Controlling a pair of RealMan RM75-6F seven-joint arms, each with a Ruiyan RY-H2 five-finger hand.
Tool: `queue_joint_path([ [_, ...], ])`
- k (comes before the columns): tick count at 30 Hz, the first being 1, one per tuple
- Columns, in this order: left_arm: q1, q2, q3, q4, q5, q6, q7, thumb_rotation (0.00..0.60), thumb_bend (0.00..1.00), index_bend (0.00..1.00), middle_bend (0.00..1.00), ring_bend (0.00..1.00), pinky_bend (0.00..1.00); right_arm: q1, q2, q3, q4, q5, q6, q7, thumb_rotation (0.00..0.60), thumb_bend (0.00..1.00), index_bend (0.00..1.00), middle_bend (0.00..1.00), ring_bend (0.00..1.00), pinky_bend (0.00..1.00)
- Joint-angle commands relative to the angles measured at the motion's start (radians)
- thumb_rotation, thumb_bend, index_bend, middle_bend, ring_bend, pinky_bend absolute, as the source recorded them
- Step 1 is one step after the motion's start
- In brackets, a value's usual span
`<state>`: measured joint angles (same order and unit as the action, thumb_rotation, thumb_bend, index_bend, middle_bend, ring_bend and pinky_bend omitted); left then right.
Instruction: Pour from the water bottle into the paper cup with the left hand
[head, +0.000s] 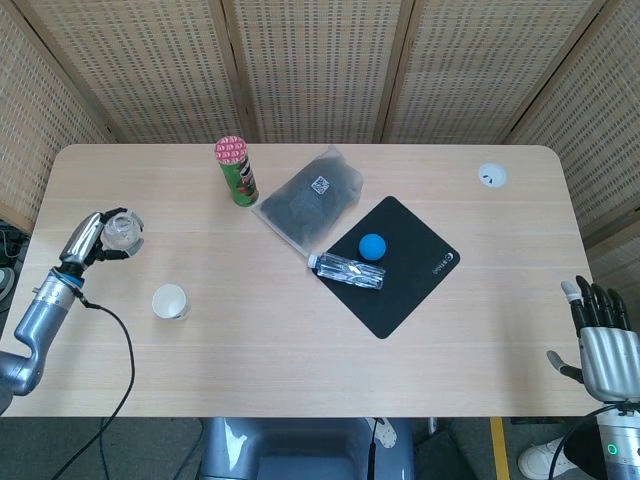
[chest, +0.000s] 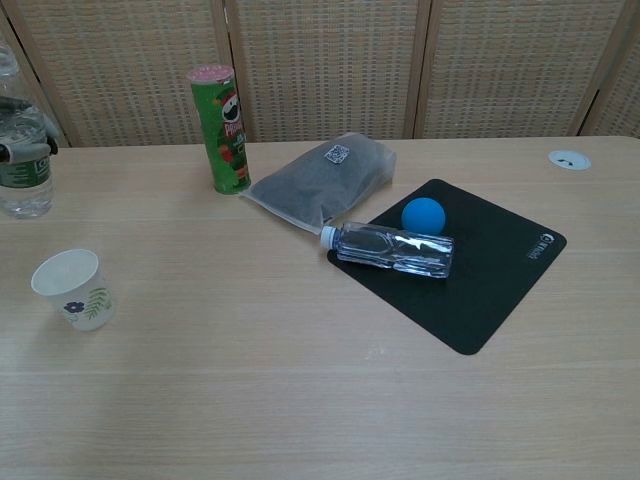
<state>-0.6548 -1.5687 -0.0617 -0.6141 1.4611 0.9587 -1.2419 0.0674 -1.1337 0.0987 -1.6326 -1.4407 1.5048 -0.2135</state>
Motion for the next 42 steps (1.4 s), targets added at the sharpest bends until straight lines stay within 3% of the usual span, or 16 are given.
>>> queue_joint_path([
  [1, -0.038, -0.025, -0.05, -0.044, -0.044, -0.059, -0.073, 0.6, 0.61, 0.69, 0.53, 0.37, 0.39, 0.0, 0.001, 0.001, 0.0, 0.001, -0.001, 0.002, 0.6, 0.0, 0.0, 0.0, 0.0, 0.0],
  [10, -0.077, -0.128, -0.125, -0.059, -0.126, -0.145, -0.097, 0.6, 0.61, 0.67, 0.51, 0.37, 0.38, 0.006, 0.003, 0.008, 0.009, 0.024, -0.019, 0.015, 0.6, 0.0, 0.0, 0.0, 0.0, 0.0],
  [20, -0.098, -0.28, -0.169, 0.08, -0.156, -0.159, -0.126, 0.6, 0.58, 0.63, 0.48, 0.37, 0.38, 0.015, 0.003, 0.018, 0.023, 0.053, -0.042, 0.03, 0.6, 0.0, 0.0, 0.0, 0.0, 0.0],
  [35, -0.103, -0.349, -0.151, 0.208, -0.123, -0.193, -0.187, 0.6, 0.55, 0.57, 0.43, 0.37, 0.35, 0.017, 0.005, 0.018, 0.029, 0.063, -0.049, 0.042, 0.6, 0.0, 0.0, 0.0, 0.0, 0.0],
  [42, -0.102, -0.359, -0.145, 0.234, -0.112, -0.19, -0.2, 0.6, 0.53, 0.48, 0.35, 0.3, 0.3, 0.019, 0.005, 0.018, 0.03, 0.065, -0.054, 0.044, 0.6, 0.0, 0.0, 0.0, 0.0, 0.0],
])
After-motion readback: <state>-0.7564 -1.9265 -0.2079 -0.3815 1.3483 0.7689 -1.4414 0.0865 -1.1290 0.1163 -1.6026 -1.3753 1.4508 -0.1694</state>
